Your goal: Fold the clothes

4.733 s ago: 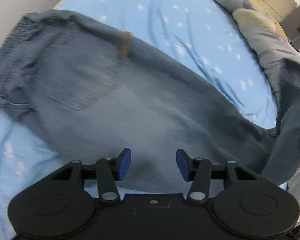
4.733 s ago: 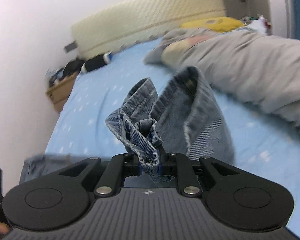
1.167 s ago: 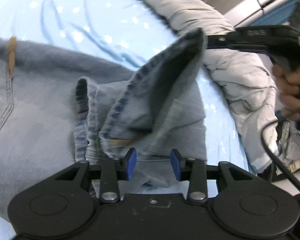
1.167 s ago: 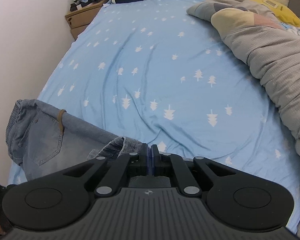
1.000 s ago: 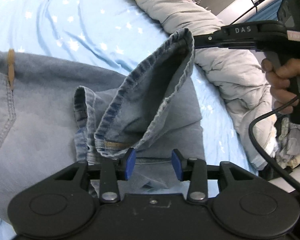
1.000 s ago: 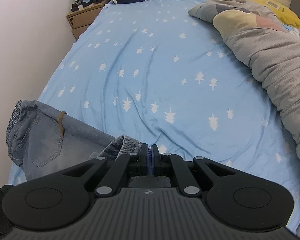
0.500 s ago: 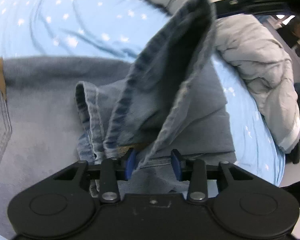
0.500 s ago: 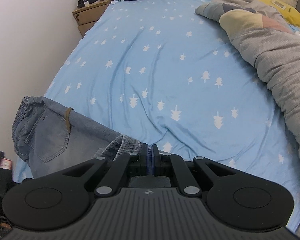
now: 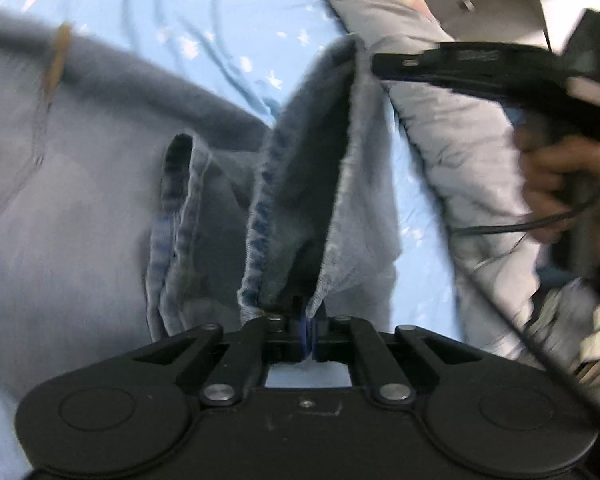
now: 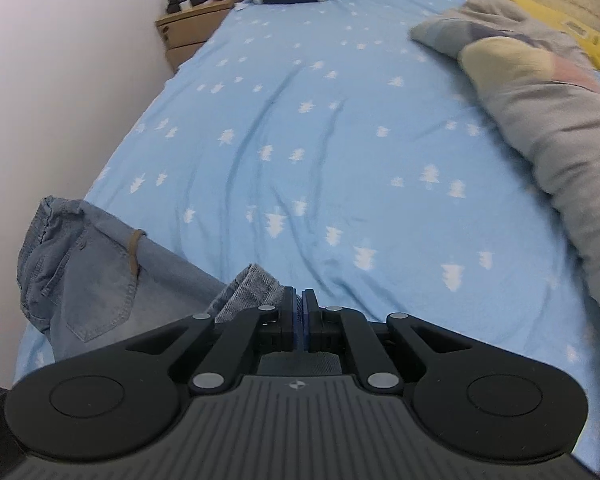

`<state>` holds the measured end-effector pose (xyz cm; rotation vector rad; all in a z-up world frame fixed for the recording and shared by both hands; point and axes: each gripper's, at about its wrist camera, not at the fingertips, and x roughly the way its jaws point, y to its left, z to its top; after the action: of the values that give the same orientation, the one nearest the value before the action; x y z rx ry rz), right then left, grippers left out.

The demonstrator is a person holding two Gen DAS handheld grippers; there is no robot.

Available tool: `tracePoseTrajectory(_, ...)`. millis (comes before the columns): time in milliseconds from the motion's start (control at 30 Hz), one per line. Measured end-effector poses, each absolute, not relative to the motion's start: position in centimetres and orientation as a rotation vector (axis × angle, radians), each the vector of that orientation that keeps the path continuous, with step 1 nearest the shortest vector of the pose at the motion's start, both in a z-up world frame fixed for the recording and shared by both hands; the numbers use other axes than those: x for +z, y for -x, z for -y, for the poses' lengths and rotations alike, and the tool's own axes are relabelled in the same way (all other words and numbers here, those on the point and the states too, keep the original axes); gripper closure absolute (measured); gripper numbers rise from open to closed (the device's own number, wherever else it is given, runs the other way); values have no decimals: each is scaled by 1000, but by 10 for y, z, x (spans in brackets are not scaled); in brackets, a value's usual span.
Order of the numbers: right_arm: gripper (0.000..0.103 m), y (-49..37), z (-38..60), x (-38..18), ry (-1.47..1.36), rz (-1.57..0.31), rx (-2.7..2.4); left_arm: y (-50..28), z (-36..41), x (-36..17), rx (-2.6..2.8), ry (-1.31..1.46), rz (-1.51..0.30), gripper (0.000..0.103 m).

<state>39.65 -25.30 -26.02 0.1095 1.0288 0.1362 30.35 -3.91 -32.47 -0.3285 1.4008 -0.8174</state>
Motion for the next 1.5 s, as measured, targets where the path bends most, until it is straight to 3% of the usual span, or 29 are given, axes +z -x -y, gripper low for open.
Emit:
tracePoseTrajectory(233,100,-419,198,-328,25,-1147,209,-297,26,-355,-662,424,-1511,101)
tracePoseTrajectory(400,100,-422,201,-362,-40,-1212,178,-301,22,-379,-598,453,-1578,101)
tracePoseTrajectory(667,84,-407,228,-333,-130,-1186,216,-311,27,-381,-617,342,-1574,94)
tracePoseTrajectory(800,80,-387,252,-313,-187,-1135,204,-309,31,-371,-617,307,-1566,80)
tracePoseTrajectory(867,73,-371,268,-304,-217,-1110,186,-305,34,-365,-613,292,-1556,76)
tracePoseTrajectory(1033,67,-319,319,-295,-315,-1071,100,-292,46,-344,-568,244,-1502,54)
tracePoseTrajectory(1333,49,-235,404,-337,-565,-1085,-38,-263,50,-308,-394,177,-1445,49)
tracePoseTrajectory(1500,46,-216,413,-378,-681,-1099,66,-241,51,-288,-270,205,-1394,49)
